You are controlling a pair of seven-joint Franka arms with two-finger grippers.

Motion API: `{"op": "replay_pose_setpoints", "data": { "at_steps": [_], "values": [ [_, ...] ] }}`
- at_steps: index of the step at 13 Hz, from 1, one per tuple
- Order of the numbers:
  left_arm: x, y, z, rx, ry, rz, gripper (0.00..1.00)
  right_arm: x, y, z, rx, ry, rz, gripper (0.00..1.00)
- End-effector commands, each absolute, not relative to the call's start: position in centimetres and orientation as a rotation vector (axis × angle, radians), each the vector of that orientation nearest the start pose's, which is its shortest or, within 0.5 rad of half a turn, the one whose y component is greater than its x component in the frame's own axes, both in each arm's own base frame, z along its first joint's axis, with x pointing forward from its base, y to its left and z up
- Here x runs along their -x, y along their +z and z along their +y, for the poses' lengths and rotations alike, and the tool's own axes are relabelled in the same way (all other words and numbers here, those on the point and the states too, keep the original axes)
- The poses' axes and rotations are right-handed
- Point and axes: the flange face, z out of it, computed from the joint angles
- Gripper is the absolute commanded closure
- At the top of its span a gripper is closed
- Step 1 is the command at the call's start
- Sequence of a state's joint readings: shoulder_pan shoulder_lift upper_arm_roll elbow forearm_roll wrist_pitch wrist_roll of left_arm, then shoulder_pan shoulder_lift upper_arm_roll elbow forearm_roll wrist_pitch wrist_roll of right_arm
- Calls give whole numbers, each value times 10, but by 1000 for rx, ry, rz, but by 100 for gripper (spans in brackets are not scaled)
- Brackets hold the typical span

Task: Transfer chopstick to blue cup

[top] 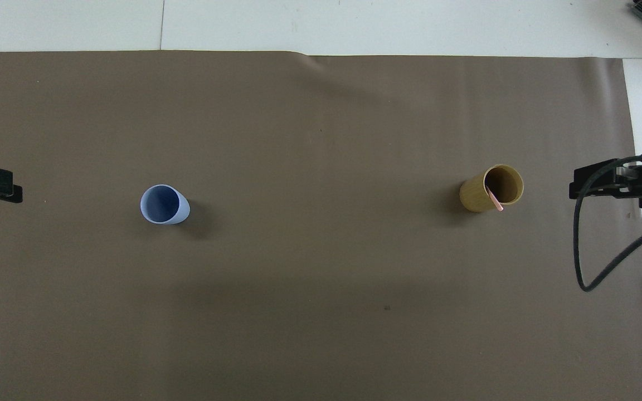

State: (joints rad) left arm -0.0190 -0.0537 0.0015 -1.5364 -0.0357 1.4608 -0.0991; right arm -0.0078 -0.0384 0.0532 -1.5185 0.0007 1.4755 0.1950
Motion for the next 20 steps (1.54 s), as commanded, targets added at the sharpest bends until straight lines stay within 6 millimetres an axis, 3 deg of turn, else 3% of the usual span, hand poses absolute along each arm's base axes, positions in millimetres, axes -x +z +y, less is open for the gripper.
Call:
{"op": "replay_pose_setpoints", "data": {
  "at_steps": [1, 3, 6, 13, 16, 20],
  "values": [
    [-522, 664, -10, 3163, 43, -127, 0, -529, 661, 22, 3107, 4, 252, 0],
    [-518, 665, -12, 3157, 74, -105, 0, -529, 661, 20, 3106, 0, 262, 0],
    [-516, 665, -21, 3156, 90, 93, 0, -529, 661, 21, 3106, 0, 259, 0],
    [-520, 657, -11, 3162, -10, 60, 0, -529, 661, 21, 3106, 0, 259, 0],
    [-526, 637, -16, 3162, 20, 49, 0, -529, 661, 21, 3106, 0, 259, 0],
    [-532, 596, -23, 3162, 33, 0, 0, -529, 661, 21, 3106, 0, 259, 0]
  ]
}}
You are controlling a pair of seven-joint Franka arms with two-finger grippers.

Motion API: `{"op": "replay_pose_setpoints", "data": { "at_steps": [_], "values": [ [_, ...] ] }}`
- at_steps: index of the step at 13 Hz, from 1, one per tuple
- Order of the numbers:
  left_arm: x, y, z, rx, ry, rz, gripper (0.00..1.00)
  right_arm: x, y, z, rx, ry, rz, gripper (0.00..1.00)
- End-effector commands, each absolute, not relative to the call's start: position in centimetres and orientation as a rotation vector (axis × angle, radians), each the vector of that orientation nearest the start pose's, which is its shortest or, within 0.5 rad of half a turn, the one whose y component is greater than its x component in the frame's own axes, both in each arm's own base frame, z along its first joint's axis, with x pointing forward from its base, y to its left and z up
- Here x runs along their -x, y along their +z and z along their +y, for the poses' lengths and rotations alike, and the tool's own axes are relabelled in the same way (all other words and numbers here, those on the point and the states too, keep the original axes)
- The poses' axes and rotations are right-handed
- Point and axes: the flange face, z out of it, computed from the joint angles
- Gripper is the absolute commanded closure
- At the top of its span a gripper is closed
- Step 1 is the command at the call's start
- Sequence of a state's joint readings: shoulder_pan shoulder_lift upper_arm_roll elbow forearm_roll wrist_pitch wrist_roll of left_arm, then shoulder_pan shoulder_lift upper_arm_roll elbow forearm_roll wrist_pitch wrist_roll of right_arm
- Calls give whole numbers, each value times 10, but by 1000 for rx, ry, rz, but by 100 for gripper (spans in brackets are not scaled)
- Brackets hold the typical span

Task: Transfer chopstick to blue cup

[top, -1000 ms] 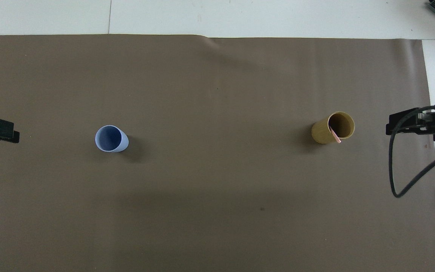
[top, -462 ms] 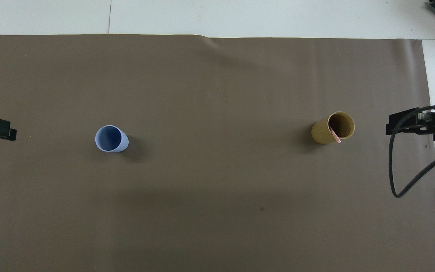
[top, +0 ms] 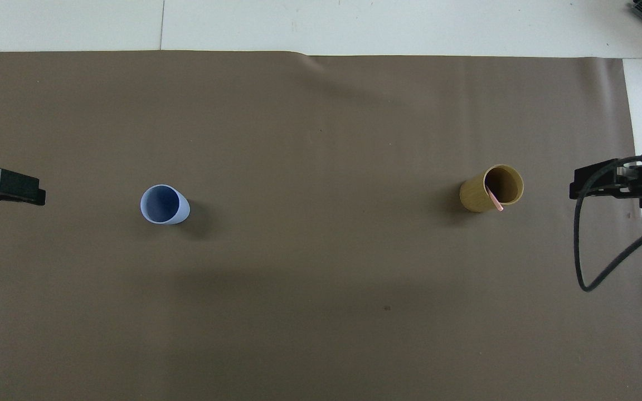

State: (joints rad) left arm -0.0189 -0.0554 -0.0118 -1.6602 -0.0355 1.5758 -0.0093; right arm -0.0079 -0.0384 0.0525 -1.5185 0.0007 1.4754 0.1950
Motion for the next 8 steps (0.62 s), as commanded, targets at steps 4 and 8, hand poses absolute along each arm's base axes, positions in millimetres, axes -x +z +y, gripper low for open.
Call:
{"op": "replay_pose_setpoints", "data": {
  "at_steps": [4, 8],
  "values": [
    [-541, 559, -44, 3162, 22, 1, 0, -529, 661, 21, 3106, 0, 259, 0],
    [-534, 507, -65, 3159, 52, 4, 0, -529, 661, 21, 3107, 4, 254, 0]
  ]
}}
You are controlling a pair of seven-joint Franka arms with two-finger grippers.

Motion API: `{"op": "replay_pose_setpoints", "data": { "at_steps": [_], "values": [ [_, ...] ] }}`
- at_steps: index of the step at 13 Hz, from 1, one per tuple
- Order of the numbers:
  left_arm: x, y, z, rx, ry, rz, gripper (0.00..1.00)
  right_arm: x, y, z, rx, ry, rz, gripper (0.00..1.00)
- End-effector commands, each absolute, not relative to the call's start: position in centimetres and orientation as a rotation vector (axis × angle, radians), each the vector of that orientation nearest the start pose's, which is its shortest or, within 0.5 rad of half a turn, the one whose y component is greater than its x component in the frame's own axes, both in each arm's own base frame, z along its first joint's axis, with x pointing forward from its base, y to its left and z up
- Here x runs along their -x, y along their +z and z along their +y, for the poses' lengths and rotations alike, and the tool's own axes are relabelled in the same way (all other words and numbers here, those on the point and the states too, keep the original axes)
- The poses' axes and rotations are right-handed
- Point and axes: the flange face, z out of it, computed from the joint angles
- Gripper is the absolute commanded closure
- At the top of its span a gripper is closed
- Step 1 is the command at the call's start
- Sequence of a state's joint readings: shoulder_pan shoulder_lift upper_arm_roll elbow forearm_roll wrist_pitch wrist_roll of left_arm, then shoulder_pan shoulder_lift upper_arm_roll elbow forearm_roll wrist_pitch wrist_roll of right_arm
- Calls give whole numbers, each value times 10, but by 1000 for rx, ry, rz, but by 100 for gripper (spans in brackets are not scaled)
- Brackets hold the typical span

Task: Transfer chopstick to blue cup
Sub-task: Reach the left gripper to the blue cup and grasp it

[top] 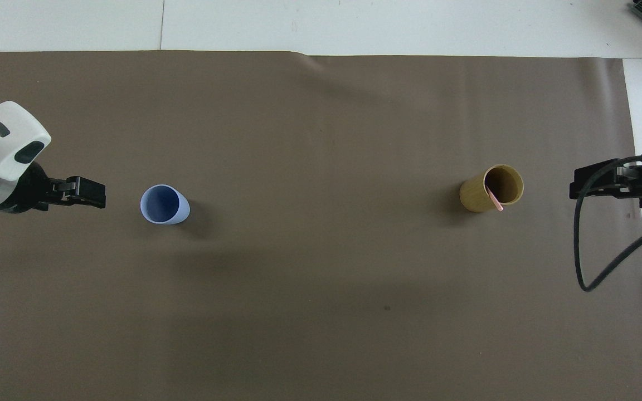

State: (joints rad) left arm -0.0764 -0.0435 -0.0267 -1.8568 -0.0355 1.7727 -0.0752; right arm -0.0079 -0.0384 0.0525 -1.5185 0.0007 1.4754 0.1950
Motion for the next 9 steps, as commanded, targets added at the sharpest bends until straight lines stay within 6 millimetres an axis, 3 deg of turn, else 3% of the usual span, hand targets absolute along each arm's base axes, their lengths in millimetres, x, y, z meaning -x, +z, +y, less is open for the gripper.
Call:
{"op": "replay_pose_setpoints", "data": {
  "at_steps": [1, 4, 9],
  "values": [
    [-530, 488, -74, 3158, 43, 5, 0, -528, 661, 21, 3107, 7, 254, 0],
    [-523, 450, -83, 3157, 43, 13, 0, -529, 661, 21, 3107, 5, 254, 0],
    [-534, 391, -95, 3161, 0, 1, 0, -529, 661, 22, 3107, 5, 254, 0]
  ]
}}
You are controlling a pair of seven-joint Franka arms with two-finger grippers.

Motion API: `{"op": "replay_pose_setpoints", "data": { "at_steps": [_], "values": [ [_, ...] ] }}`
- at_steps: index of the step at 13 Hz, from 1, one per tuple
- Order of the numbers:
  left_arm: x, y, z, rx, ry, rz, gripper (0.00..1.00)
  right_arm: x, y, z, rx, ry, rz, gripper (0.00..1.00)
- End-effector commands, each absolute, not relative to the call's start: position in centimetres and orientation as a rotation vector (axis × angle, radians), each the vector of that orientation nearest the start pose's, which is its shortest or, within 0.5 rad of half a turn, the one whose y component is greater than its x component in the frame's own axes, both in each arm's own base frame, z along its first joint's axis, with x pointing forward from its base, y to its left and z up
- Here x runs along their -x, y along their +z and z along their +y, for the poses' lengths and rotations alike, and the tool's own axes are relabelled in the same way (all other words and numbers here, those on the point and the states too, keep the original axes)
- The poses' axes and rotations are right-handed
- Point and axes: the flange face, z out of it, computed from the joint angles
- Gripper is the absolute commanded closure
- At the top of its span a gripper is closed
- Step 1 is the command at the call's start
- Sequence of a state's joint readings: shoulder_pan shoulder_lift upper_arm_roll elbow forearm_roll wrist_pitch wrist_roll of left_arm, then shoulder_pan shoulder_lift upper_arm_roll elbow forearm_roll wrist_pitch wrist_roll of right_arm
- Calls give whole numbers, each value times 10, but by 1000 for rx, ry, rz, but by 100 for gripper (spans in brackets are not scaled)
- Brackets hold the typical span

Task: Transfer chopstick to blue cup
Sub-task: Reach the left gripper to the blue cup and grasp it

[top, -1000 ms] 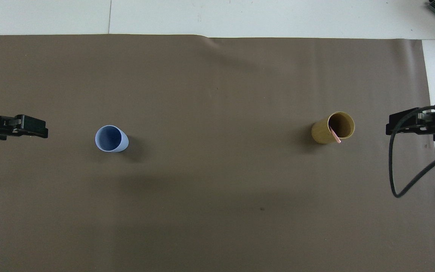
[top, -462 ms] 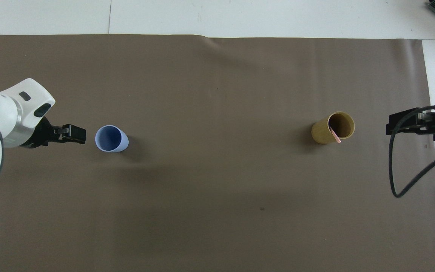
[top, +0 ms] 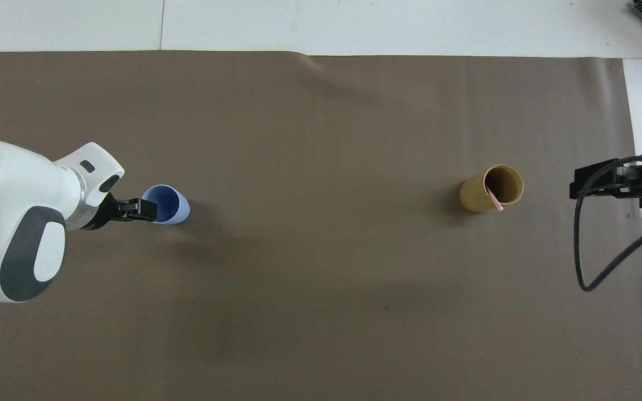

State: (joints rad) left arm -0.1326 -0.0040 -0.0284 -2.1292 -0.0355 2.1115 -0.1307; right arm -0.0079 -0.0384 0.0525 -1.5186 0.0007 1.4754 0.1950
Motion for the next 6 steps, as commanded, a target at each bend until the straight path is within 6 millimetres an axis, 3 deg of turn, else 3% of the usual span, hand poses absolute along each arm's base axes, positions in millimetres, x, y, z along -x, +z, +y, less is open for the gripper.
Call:
{"op": "replay_pose_setpoints", "data": {
  "at_steps": [1, 4, 5, 6],
  "values": [
    [-537, 387, -96, 3162, -7, -2, 0, -529, 661, 21, 3107, 5, 257, 0],
    [-542, 377, -94, 3168, -12, -35, 1, -529, 661, 20, 3106, 4, 259, 0],
    [-543, 377, -92, 3167, -10, -35, 30, -529, 661, 21, 3107, 5, 257, 0],
    [-542, 376, -90, 3168, -3, -22, 88, -529, 661, 21, 3107, 2, 257, 0]
  ]
}}
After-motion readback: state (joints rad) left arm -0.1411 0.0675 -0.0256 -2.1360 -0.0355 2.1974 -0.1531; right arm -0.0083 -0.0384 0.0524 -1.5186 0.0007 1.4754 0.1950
